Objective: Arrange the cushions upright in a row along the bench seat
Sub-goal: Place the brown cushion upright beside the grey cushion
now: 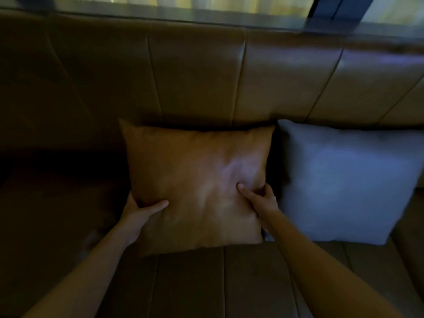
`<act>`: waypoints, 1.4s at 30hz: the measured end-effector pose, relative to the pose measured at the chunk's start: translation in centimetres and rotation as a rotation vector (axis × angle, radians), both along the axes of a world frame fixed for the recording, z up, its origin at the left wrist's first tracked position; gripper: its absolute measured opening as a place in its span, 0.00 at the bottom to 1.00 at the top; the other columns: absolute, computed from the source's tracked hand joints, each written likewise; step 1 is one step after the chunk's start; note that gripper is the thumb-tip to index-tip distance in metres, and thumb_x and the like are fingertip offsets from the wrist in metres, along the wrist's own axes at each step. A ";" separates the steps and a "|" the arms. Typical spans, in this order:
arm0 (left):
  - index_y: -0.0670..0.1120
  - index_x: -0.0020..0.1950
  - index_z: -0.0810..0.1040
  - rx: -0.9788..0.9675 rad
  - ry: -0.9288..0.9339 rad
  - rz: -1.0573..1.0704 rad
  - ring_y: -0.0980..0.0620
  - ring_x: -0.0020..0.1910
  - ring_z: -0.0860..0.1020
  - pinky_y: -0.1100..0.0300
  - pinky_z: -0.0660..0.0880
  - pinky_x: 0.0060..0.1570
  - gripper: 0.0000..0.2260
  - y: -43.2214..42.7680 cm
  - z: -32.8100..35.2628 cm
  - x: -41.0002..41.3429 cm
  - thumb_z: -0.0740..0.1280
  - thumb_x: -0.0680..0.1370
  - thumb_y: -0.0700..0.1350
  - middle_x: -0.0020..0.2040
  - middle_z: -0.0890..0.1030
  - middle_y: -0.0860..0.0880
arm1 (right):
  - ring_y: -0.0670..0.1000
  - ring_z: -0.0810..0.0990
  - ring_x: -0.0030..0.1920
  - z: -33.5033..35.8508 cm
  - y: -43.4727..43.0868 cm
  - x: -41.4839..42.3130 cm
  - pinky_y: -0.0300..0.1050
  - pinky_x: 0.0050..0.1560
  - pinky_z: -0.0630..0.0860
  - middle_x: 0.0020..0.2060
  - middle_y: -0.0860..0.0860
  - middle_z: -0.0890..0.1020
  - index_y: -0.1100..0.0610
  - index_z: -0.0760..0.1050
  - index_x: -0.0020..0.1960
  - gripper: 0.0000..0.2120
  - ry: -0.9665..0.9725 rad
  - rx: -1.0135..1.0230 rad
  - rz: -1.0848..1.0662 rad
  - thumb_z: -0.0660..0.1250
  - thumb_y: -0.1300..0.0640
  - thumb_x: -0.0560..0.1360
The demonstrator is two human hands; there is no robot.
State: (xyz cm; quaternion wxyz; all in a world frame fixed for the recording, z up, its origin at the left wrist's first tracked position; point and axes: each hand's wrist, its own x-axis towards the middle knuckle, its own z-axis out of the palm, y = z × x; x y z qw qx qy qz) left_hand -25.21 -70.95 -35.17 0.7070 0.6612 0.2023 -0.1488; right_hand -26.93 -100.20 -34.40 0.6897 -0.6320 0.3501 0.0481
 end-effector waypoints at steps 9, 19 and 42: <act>0.57 0.80 0.50 -0.002 0.058 -0.027 0.40 0.76 0.61 0.35 0.60 0.69 0.48 -1.3 -2.2 2.6 0.76 0.70 0.39 0.78 0.60 0.48 | 0.61 0.76 0.63 -2.8 -0.4 1.3 0.63 0.60 0.76 0.64 0.55 0.76 0.49 0.64 0.74 0.46 0.035 0.060 -0.024 0.80 0.48 0.61; 0.59 0.79 0.54 0.157 0.008 -0.057 0.41 0.75 0.63 0.34 0.63 0.68 0.48 -1.1 -1.3 3.1 0.79 0.67 0.47 0.78 0.62 0.50 | 0.62 0.72 0.68 -3.8 -1.3 1.3 0.67 0.64 0.71 0.68 0.55 0.73 0.47 0.62 0.75 0.43 0.089 -0.002 -0.068 0.79 0.49 0.65; 0.53 0.78 0.61 0.301 -0.018 0.168 0.42 0.73 0.65 0.43 0.67 0.69 0.32 5.3 10.7 1.2 0.70 0.77 0.46 0.76 0.65 0.46 | 0.59 0.71 0.68 8.4 9.8 2.0 0.52 0.63 0.70 0.70 0.56 0.72 0.56 0.55 0.79 0.37 0.018 -0.167 0.145 0.69 0.52 0.76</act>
